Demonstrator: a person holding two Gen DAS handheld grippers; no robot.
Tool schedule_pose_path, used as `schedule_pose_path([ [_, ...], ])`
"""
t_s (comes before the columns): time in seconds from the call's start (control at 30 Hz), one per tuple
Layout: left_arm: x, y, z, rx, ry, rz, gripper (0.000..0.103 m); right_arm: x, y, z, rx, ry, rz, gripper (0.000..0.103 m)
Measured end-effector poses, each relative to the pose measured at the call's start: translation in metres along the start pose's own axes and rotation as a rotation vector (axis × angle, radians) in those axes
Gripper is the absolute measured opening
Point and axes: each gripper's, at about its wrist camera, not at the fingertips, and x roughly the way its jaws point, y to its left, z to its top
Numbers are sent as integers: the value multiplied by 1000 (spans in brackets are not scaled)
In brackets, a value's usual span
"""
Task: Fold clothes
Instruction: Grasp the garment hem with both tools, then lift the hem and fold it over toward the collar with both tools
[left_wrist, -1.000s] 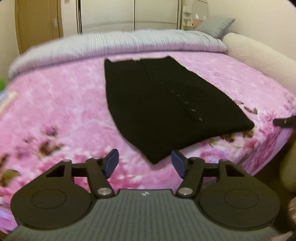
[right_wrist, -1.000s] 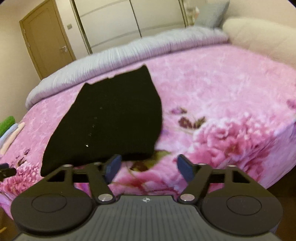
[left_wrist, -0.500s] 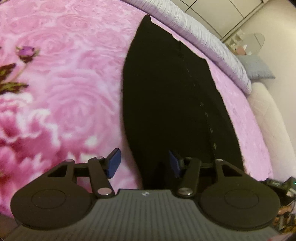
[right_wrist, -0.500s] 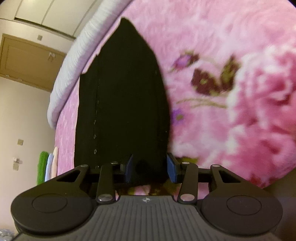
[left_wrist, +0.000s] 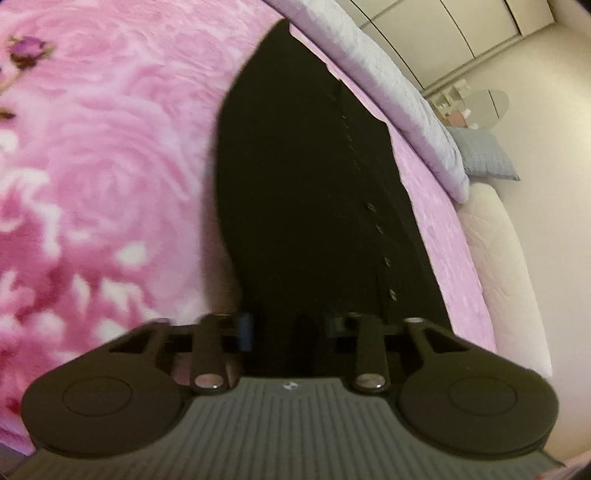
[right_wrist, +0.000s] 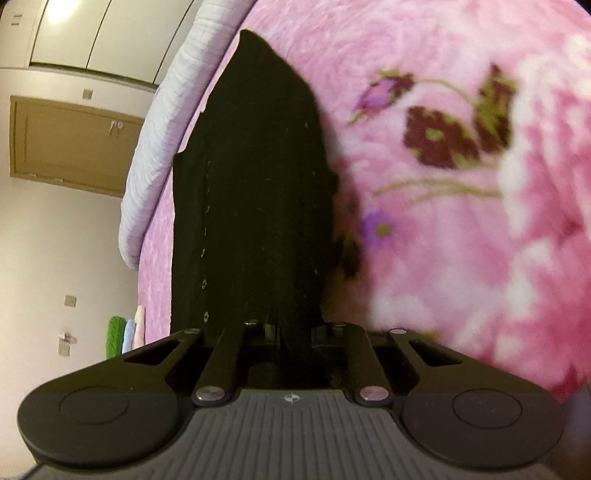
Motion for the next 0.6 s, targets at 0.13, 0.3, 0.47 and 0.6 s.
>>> schedule_pose_path([
  [0.13, -17, -5, 2, 10, -52, -54, 7, -8, 12, -3, -23, -37, -10, 13],
  [0.3, -50, -15, -2, 49, -111, -85, 7, -37, 41, -11, -97, -77, 35, 13],
  [0.47, -84, -11, -30, 67, -117, -105, 7, -57, 42, -31, -90, -64, 31, 13],
  [0.6, -120, -3, -63, 57, -112, -133, 7, -87, 34, -67, -72, -55, 55, 13],
])
